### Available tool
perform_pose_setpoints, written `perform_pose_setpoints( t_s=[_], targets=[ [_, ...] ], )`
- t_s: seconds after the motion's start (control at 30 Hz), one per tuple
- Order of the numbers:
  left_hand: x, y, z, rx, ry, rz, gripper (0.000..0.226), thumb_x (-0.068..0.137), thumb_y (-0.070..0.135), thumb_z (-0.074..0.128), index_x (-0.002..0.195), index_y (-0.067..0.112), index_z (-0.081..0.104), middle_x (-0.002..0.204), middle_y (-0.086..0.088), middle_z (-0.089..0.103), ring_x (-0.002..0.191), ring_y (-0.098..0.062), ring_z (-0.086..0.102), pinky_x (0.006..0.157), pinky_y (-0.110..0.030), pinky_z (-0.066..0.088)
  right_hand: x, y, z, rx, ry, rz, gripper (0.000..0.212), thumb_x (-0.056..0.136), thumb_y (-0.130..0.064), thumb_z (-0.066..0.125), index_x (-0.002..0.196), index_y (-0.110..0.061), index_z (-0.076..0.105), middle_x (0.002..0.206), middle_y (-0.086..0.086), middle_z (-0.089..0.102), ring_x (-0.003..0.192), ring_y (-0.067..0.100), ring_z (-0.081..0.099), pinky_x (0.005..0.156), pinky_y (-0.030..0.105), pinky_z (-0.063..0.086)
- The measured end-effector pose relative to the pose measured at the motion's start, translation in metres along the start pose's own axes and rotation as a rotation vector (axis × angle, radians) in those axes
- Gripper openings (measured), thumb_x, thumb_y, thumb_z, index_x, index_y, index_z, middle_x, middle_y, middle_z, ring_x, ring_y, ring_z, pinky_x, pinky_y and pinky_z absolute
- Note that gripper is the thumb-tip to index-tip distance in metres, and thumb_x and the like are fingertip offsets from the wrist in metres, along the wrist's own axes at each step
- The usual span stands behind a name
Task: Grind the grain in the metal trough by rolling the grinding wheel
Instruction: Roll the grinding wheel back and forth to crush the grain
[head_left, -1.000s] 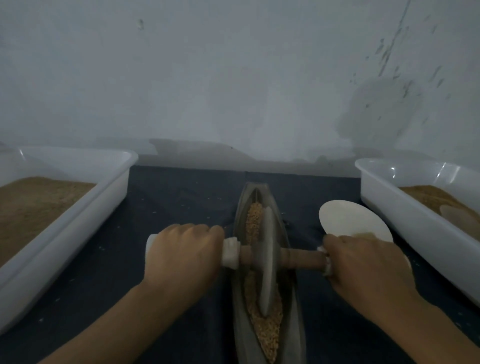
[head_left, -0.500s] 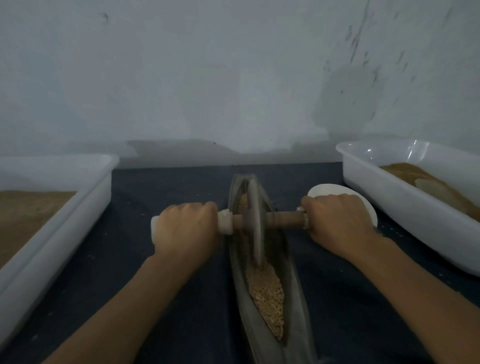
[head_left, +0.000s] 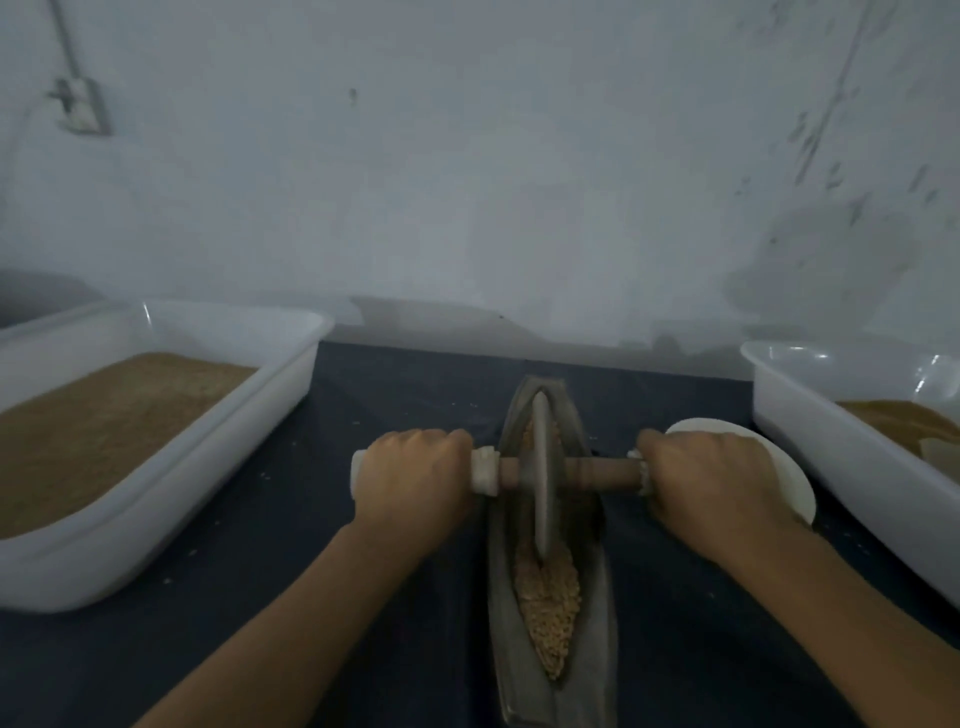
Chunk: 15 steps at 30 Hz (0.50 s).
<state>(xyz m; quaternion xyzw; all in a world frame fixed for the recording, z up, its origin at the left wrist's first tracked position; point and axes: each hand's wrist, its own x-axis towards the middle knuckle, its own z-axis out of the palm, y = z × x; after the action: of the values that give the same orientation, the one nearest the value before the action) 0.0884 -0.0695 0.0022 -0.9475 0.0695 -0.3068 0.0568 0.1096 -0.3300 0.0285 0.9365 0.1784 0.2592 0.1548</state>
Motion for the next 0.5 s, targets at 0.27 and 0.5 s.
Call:
perform_pose_setpoints(
  t_s=[0.27,0.5],
  targets=[
    [0.014,0.002,-0.010,0.056,-0.050,-0.001,0.030,0.078,0.041,0.059,0.067,0.030,0.033,0.067,0.011,0.052,0.057,-0.012,0.043,0.051,-0.028,0.024,-0.014,0.000,-0.004,0.100,-0.037,0.070,0.018,0.085,-0.036,0.055,0.076,-0.029,0.041,0.071,-0.004,0.060,0.058,0.018,0.051,0.050,0.030,0.024],
    [-0.020,-0.006,-0.025,0.005,-0.083,0.087,0.042,0.055,0.042,0.073,0.056,0.031,0.033,0.049,0.012,0.042,0.042,-0.010,0.035,0.045,-0.023,0.019,-0.054,-0.008,-0.034,0.118,-0.030,0.030,0.033,0.053,-0.037,0.086,0.058,-0.026,0.055,0.045,-0.004,0.052,0.036,0.011,0.046,0.039,0.023,0.023]
  ],
)
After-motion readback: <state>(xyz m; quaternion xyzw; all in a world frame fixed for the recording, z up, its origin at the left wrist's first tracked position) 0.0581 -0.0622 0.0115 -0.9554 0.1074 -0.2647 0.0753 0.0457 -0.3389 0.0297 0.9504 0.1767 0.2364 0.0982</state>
